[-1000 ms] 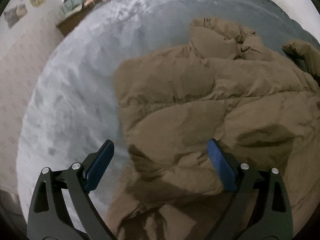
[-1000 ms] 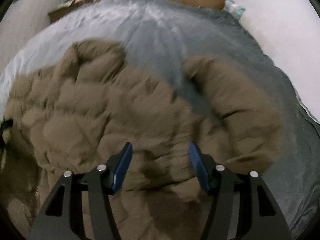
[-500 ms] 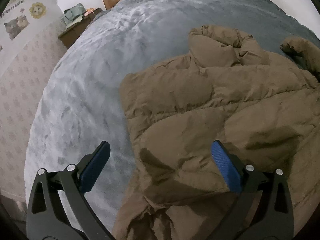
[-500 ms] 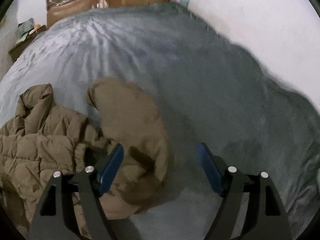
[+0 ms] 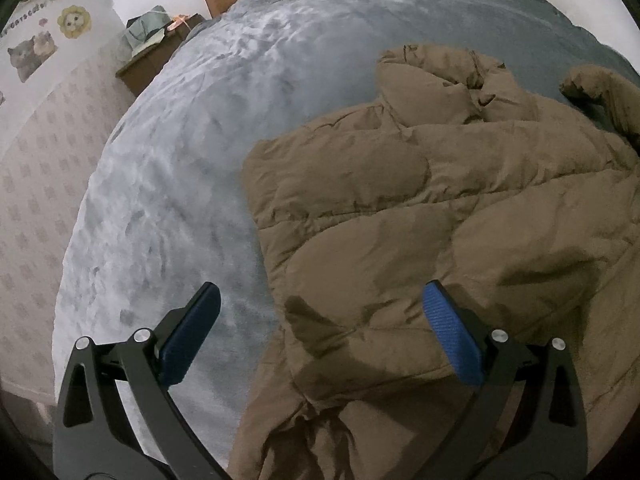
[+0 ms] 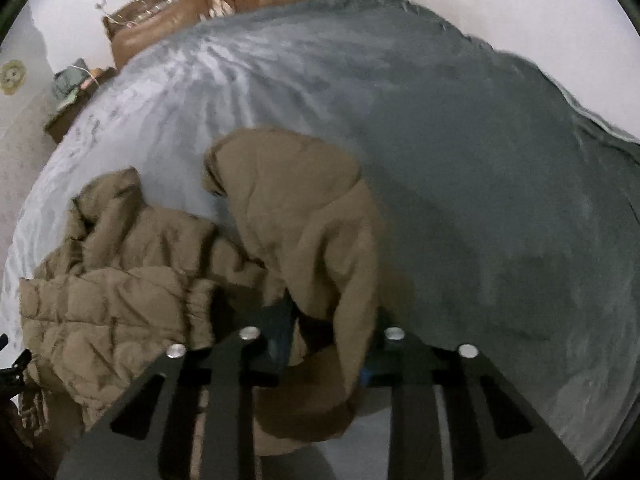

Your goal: Fold large clothes

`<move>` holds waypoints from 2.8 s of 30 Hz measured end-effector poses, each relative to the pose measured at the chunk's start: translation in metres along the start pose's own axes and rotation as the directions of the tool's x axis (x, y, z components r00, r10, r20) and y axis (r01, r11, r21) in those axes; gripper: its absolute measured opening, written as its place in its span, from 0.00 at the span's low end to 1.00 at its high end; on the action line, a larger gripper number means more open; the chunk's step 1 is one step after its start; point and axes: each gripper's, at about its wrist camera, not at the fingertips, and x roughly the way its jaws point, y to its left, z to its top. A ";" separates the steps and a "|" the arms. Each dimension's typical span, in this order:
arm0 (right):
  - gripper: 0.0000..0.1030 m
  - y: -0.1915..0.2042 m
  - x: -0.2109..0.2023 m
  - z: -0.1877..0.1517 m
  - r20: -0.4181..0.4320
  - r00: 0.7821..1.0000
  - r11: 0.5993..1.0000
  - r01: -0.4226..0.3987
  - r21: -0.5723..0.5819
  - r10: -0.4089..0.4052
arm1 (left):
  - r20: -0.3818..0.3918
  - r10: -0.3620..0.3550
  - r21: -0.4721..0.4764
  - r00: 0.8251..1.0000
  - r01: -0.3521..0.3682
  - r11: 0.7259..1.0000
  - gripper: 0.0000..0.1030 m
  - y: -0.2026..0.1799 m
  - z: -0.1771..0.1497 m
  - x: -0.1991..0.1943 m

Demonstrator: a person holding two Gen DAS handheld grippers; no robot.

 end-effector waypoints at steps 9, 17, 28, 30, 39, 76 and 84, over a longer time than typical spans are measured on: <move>0.14 0.071 -0.063 -0.010 0.167 0.964 0.972 -0.184 -0.147 0.208 | 0.021 -0.015 -0.028 1.000 0.015 0.999 0.97 0.009 -0.001 -0.009; 0.14 0.169 -0.052 -0.072 0.007 0.957 0.866 -0.259 -0.428 0.290 | 0.021 -0.014 -0.069 1.000 0.015 0.998 0.97 0.022 -0.010 -0.018; 0.39 0.192 -0.007 -0.107 -0.163 0.974 0.866 -0.217 -0.451 0.159 | -0.020 0.017 -0.055 1.000 -0.018 0.998 0.97 0.029 -0.025 -0.012; 0.60 0.184 -0.022 -0.098 -0.151 0.968 0.869 -0.247 -0.429 0.200 | -0.022 0.018 -0.055 1.000 -0.019 0.998 0.97 0.029 -0.024 -0.010; 0.62 0.168 -0.028 -0.026 -0.112 0.967 0.939 -0.251 -0.236 0.230 | -0.021 0.011 -0.063 1.000 -0.012 0.998 0.97 0.038 -0.016 -0.004; 0.51 0.208 -0.048 -0.063 -0.148 0.943 0.872 -0.333 -0.359 0.299 | 0.003 0.030 -0.100 1.000 -0.030 0.994 0.97 0.060 -0.025 -0.038; 0.51 0.130 -0.036 -0.042 -0.074 0.991 0.957 -0.128 -0.260 0.112 | 0.100 -0.044 -0.002 0.994 0.044 0.999 0.97 -0.014 0.006 -0.077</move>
